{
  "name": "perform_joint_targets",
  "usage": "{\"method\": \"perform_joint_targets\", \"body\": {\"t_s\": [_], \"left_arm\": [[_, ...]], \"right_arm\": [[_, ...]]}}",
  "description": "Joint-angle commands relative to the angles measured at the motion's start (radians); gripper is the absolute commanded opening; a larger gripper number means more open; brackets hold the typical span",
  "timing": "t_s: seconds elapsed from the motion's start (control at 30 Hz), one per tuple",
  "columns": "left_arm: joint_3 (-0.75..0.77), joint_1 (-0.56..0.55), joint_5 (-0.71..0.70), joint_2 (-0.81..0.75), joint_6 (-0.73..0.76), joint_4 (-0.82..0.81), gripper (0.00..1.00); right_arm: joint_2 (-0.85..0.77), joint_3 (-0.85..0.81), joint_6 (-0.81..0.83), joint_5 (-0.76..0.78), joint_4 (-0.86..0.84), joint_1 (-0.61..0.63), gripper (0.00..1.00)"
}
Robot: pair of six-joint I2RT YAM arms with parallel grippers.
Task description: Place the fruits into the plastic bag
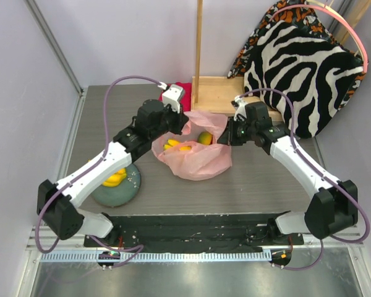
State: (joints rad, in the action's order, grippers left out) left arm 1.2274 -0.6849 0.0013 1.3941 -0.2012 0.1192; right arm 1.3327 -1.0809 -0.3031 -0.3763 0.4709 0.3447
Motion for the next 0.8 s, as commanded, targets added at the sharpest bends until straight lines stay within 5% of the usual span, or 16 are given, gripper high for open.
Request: {"method": "perform_joint_targets", "body": {"t_s": [0.0,0.23,0.33,0.37,0.57,0.77], "left_arm": [[0.044,-0.001,0.087,-0.092,0.028,0.059,0.00],[0.006,-0.001,0.295,-0.164,0.042,0.037,0.00],[-0.055,0.004,0.298,-0.191,0.007,-0.021,0.00],[-0.069,0.004,0.292,-0.194,-0.003,-0.038,0.00],[-0.066,0.036,0.293,-0.187,-0.041,-0.016,0.00],[-0.086,0.128,0.362,-0.173,-0.141,-0.076,0.00]], "right_arm": [[0.086,-0.119,0.015,0.045,-0.076,-0.003,0.01],[0.293,-0.322,-0.030,-0.016,-0.120,0.000,0.06],[0.345,-0.387,-0.063,-0.053,-0.130,0.007,0.28],[0.347,-0.396,-0.074,-0.056,-0.130,0.005,0.43],[0.182,-0.363,-0.068,0.060,-0.094,0.007,0.74],[-0.105,-0.162,-0.096,0.267,-0.011,0.092,0.75]]}}
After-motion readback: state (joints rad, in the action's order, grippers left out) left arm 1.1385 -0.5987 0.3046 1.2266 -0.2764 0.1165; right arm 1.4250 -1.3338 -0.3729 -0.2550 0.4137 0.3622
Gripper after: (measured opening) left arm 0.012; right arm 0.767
